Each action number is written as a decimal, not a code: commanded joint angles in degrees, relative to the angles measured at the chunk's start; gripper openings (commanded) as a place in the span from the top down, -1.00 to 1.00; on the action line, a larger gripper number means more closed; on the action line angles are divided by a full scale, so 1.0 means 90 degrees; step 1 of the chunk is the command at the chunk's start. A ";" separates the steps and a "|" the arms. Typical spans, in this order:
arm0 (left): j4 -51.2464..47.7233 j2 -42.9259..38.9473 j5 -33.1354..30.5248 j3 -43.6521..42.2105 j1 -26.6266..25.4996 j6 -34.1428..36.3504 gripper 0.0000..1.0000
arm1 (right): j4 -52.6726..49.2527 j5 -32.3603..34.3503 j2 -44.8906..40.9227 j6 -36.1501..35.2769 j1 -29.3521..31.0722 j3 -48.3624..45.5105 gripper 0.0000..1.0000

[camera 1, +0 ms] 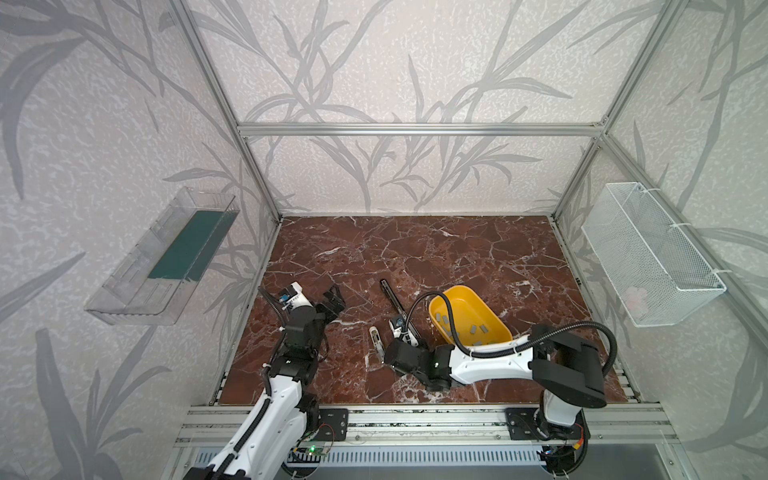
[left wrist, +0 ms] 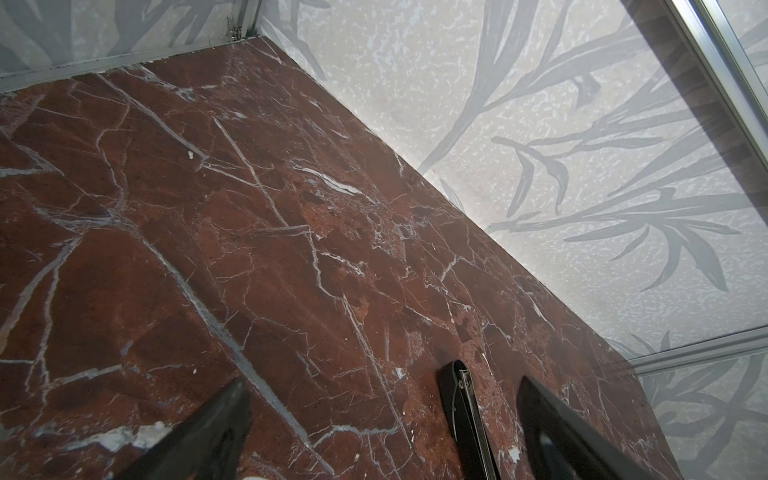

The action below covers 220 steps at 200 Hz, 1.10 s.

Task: Load the staples into the stapler

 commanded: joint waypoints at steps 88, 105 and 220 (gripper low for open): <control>0.0106 -0.0079 -0.0012 0.0150 0.0036 -0.0028 -0.99 | 0.0049 0.0064 0.0066 -0.0027 -0.0080 -0.0013 0.97; 0.0102 -0.0079 -0.0015 0.0150 0.0036 -0.0028 -0.99 | 0.0049 0.0056 0.0083 -0.0005 -0.0072 -0.0001 0.98; 0.0110 -0.0080 -0.0002 0.0141 0.0036 -0.0038 -0.99 | -0.0112 0.0085 0.0193 0.0058 -0.0076 0.0114 0.98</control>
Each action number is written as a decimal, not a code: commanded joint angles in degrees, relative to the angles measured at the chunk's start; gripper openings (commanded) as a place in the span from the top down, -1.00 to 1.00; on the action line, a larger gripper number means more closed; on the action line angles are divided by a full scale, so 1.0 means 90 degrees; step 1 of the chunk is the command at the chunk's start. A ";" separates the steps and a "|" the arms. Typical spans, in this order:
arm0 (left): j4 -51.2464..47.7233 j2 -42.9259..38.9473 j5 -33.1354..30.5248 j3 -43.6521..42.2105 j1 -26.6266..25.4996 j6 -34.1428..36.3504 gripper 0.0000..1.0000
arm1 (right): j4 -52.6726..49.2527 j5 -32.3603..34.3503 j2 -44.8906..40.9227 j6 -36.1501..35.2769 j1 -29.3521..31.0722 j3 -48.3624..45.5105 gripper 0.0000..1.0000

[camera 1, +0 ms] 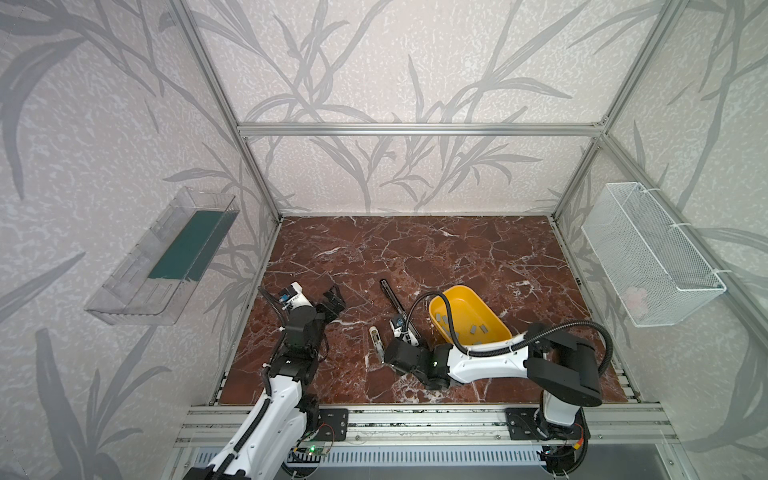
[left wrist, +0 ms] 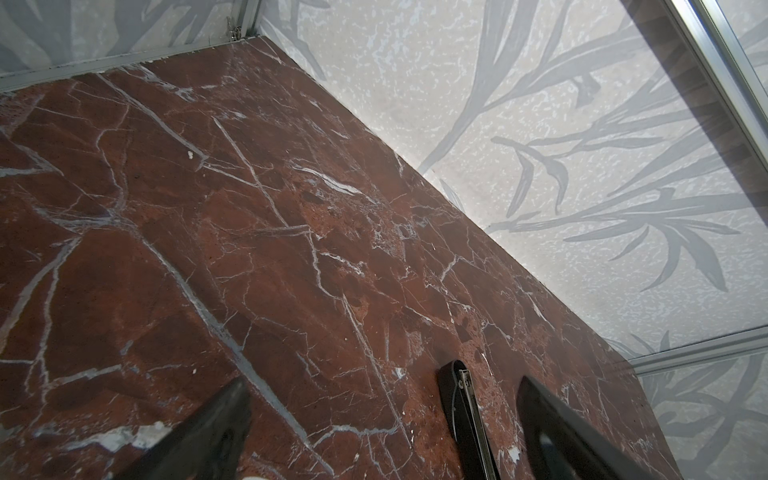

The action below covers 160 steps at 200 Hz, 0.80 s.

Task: Load the staples into the stapler

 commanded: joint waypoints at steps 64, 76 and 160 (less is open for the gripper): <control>0.0109 -0.0081 0.0003 0.0149 0.0035 -0.0055 -0.99 | -0.0252 0.0365 -0.0021 -0.0022 -0.0038 0.0116 0.98; 0.0112 -0.0078 0.0003 0.0149 0.0036 -0.0055 -0.99 | -0.0406 0.0437 0.0036 -0.0011 -0.0031 0.0210 0.98; 0.0106 -0.0075 0.0013 0.0149 0.0036 -0.0065 -0.99 | -0.0408 0.0387 0.0095 -0.0254 -0.0034 0.0346 1.00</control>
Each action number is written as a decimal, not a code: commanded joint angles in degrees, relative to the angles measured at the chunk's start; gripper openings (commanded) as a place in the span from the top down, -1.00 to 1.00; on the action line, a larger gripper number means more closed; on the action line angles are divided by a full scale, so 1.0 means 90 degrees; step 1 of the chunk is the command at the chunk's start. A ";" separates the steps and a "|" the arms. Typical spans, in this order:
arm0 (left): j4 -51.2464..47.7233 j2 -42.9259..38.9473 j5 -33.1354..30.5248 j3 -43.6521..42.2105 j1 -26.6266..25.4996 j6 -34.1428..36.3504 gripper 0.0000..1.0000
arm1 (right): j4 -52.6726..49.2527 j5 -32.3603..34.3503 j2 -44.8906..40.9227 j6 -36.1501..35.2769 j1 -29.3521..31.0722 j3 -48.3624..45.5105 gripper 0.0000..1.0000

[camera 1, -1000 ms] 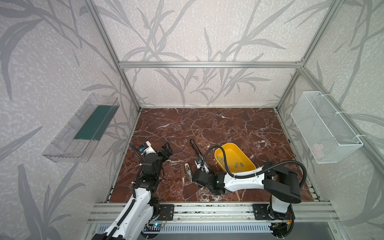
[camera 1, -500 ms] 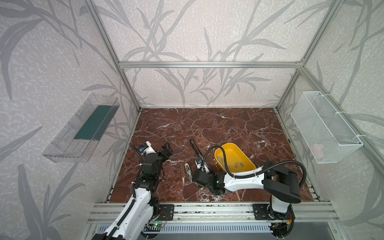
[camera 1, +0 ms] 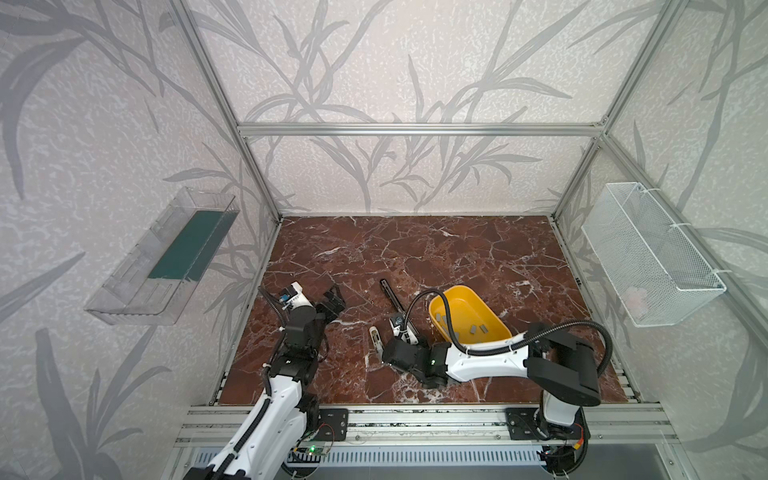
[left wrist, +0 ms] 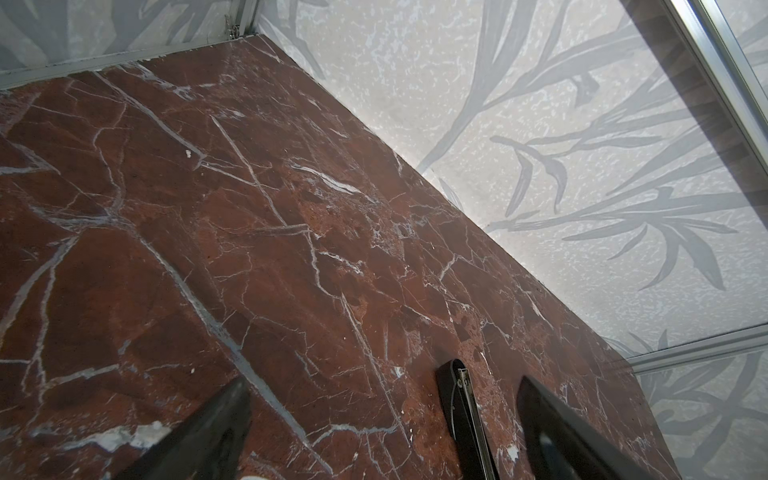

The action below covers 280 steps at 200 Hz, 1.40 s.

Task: Load the staples into the stapler

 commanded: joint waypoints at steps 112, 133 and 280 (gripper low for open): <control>0.0125 -0.0068 0.0008 0.0141 0.0036 -0.0087 -0.99 | 0.0895 -0.0143 -0.0268 -0.0197 -0.0033 -0.0427 0.99; 0.0125 -0.0072 0.0008 0.0149 0.0036 -0.0087 -0.99 | 0.0906 -0.0149 -0.0267 -0.0198 -0.0038 -0.0431 0.99; 0.0125 -0.0075 0.0014 0.0141 0.0035 -0.0087 -0.99 | 0.0802 -0.0091 -0.0141 0.0213 -0.0031 -0.0407 0.99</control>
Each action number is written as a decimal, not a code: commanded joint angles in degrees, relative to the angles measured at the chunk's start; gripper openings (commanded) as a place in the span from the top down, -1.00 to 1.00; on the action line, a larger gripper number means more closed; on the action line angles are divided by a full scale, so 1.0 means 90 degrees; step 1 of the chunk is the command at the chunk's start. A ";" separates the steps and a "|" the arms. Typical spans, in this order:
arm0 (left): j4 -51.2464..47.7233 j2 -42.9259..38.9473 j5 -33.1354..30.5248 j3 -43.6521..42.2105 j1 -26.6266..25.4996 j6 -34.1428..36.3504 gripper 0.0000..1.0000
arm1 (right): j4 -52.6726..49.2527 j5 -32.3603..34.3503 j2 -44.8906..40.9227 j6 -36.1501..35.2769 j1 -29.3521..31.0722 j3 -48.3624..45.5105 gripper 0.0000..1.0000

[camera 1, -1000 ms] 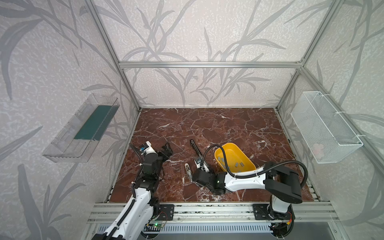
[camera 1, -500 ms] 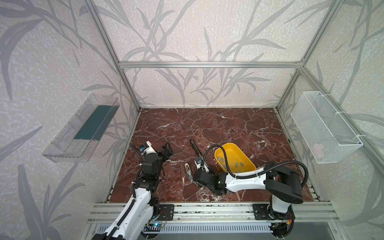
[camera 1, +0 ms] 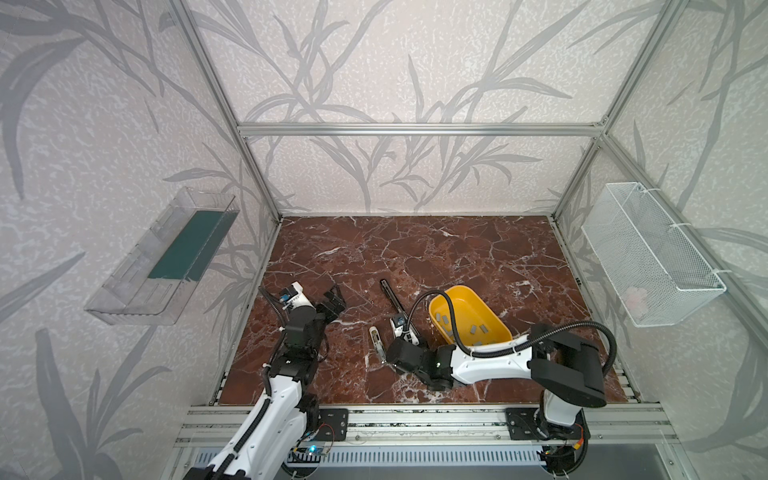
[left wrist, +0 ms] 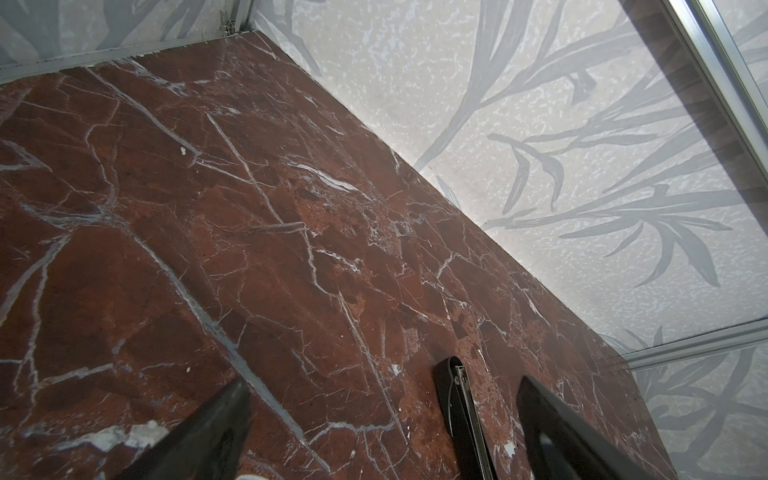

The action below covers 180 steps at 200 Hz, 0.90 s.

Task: Load the staples into the stapler

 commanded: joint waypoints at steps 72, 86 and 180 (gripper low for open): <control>0.0120 -0.0082 -0.0046 0.0148 0.0036 -0.0080 -0.99 | -0.0157 0.0099 0.0171 0.0192 -0.0037 0.0107 0.99; 0.0114 -0.0082 -0.0046 0.0149 0.0036 -0.0080 -0.99 | -0.0173 0.0110 0.0176 0.0202 -0.0035 0.0118 0.99; 0.0123 -0.0091 -0.0036 0.0148 0.0036 -0.0089 -0.99 | -0.0292 -0.0016 0.0064 0.0419 -0.0009 -0.0057 1.00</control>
